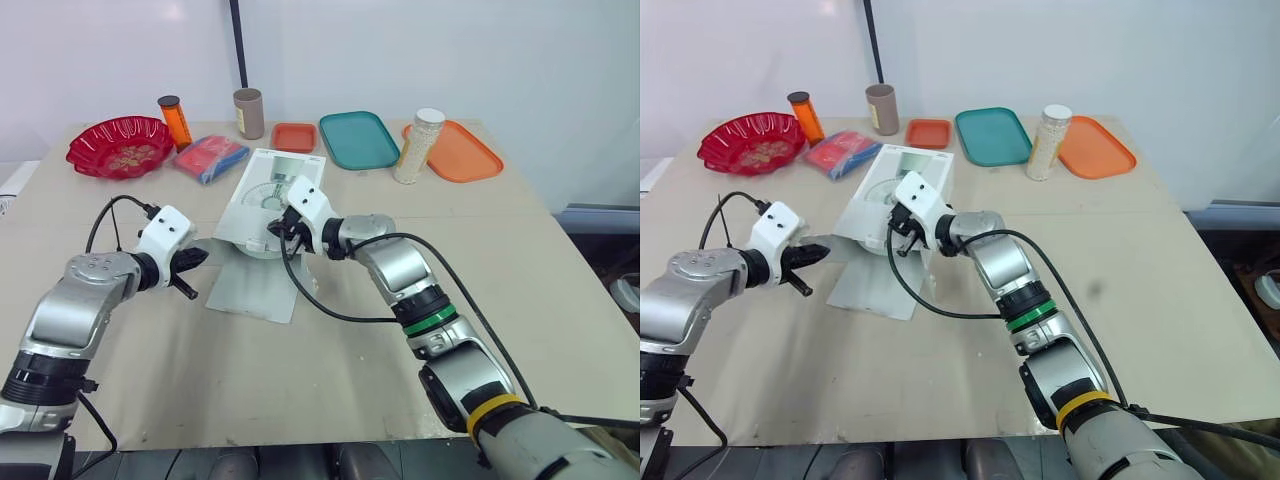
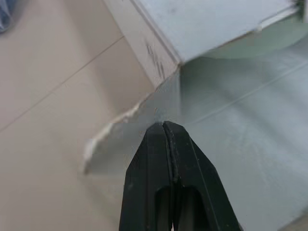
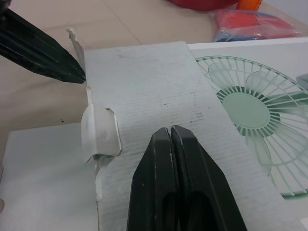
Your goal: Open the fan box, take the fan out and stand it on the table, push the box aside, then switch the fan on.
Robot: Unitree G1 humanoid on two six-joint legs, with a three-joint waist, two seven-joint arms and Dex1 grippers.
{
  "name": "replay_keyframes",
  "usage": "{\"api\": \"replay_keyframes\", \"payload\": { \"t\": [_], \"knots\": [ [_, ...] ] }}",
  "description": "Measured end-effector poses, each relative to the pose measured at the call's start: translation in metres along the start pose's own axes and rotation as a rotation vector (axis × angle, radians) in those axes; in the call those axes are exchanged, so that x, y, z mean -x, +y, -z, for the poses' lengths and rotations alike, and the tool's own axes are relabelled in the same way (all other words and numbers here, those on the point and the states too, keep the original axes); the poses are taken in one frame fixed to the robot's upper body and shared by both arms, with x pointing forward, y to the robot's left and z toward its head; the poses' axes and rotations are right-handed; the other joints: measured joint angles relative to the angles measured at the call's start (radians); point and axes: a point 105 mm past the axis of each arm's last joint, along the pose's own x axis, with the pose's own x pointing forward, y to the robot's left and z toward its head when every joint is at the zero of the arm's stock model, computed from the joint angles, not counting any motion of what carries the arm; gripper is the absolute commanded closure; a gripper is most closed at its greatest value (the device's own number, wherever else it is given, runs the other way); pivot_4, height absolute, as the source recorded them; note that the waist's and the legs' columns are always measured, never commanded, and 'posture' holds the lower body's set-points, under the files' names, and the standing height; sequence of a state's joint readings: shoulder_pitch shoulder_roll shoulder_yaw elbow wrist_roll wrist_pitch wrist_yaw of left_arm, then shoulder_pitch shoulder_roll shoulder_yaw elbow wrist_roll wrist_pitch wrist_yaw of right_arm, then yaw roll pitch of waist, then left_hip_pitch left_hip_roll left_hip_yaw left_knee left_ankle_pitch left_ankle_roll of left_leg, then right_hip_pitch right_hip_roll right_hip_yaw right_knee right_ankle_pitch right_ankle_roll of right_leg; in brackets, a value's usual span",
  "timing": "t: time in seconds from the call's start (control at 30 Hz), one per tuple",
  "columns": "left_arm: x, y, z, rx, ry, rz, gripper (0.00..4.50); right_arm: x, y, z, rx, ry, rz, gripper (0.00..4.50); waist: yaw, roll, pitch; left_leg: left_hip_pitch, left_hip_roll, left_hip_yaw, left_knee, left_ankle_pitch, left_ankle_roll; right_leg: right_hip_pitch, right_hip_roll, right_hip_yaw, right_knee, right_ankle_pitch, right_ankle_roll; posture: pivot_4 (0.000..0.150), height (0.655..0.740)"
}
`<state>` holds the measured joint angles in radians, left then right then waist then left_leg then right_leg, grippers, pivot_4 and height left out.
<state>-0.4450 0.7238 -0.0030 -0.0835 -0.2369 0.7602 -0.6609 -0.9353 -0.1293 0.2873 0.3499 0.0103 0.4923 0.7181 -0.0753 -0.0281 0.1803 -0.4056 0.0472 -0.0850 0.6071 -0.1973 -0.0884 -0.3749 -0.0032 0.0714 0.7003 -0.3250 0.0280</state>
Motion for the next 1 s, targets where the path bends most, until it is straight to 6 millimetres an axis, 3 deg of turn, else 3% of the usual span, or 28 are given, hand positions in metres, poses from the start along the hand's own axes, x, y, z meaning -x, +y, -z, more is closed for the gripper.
{"api": "replay_keyframes", "payload": {
  "t": [0.57, 1.0],
  "knots": [
    [-0.022, -0.003, 0.001, 0.015, -0.133, -0.004, 4.50, 0.002, -0.002, 0.001, 0.001, 0.009, 0.003, 4.46, 0.000, 0.000, 0.000, 0.000, 0.000, 0.000, 0.000, 0.000, 0.000, 0.000, -0.001, 0.000, 0.000, 0.000, 0.000, 0.150, 0.7400],
    [-0.021, -0.001, -0.006, 0.028, -0.179, 0.001, 4.50, 0.002, -0.001, 0.001, 0.003, 0.011, -0.001, 4.46, 0.000, 0.000, 0.000, 0.000, 0.000, 0.000, 0.000, 0.000, 0.000, 0.000, -0.001, 0.000, 0.000, 0.000, 0.000, 0.150, 0.7400]
  ]
}}
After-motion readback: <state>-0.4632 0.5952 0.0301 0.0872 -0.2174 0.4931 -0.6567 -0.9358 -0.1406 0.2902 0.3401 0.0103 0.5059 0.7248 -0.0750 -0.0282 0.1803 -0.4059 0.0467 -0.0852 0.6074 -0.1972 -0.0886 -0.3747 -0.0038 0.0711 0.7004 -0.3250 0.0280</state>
